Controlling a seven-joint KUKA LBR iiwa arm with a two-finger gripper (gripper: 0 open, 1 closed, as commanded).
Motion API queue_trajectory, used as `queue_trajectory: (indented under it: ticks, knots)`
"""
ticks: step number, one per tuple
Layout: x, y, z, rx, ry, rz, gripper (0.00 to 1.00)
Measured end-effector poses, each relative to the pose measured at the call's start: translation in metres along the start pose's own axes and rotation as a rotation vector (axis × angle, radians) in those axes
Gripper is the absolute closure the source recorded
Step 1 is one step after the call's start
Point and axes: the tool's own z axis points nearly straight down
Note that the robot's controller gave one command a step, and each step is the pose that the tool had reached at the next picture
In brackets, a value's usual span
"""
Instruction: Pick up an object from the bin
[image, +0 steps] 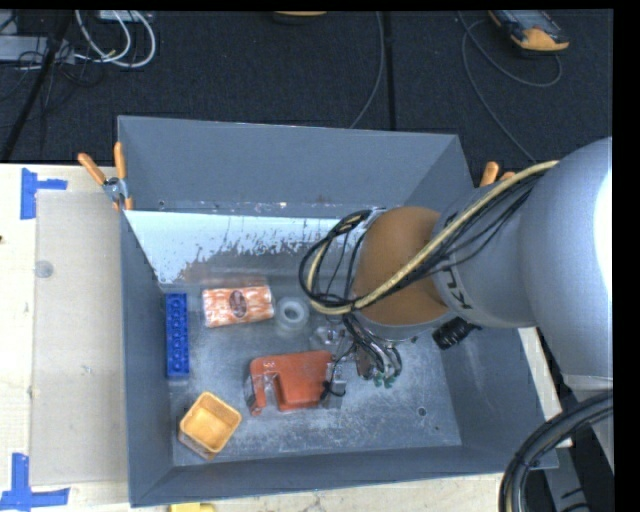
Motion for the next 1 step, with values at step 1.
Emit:
queue_trajectory:
  ticks: [1]
  knots:
    - [0.0000,0.0001,-0.0001,0.000,0.000,-0.002,1.00]
